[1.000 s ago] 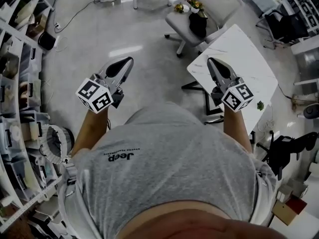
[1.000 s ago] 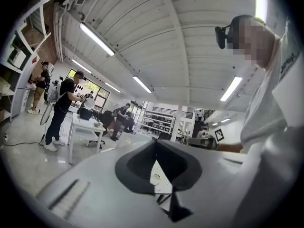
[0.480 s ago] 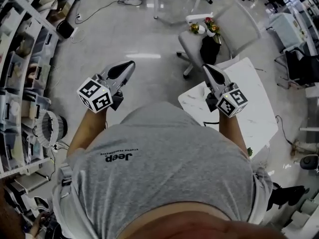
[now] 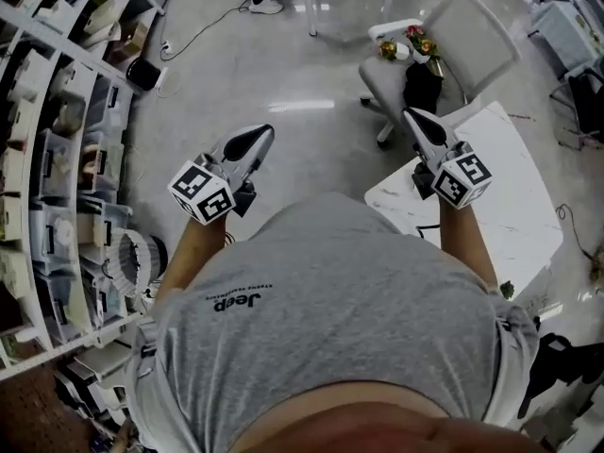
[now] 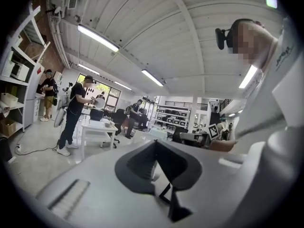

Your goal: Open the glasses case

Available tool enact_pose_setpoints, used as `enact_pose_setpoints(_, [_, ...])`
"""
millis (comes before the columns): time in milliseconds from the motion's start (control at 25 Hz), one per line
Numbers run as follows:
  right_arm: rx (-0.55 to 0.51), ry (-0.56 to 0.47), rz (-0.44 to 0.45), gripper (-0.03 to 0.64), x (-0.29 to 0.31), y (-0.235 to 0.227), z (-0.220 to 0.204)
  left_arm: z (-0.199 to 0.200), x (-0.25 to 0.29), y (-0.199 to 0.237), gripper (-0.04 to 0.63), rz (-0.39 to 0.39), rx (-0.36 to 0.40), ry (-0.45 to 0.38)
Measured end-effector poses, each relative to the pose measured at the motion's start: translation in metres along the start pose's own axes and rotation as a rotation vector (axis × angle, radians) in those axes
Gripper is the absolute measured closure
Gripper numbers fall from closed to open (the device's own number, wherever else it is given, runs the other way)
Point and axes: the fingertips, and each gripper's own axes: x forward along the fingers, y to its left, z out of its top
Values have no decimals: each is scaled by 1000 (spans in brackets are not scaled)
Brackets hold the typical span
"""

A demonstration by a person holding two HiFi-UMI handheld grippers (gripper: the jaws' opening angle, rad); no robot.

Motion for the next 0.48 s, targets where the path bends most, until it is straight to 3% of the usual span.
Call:
enact_pose_setpoints(280, [-6,-2,-170,613,-11,-3,3,-1,42,25,538,-172,35,43])
enact_pose_setpoints(480, [0,-19,-294,612,-58,-20,4,-29,99,-11,538,-329,49,125])
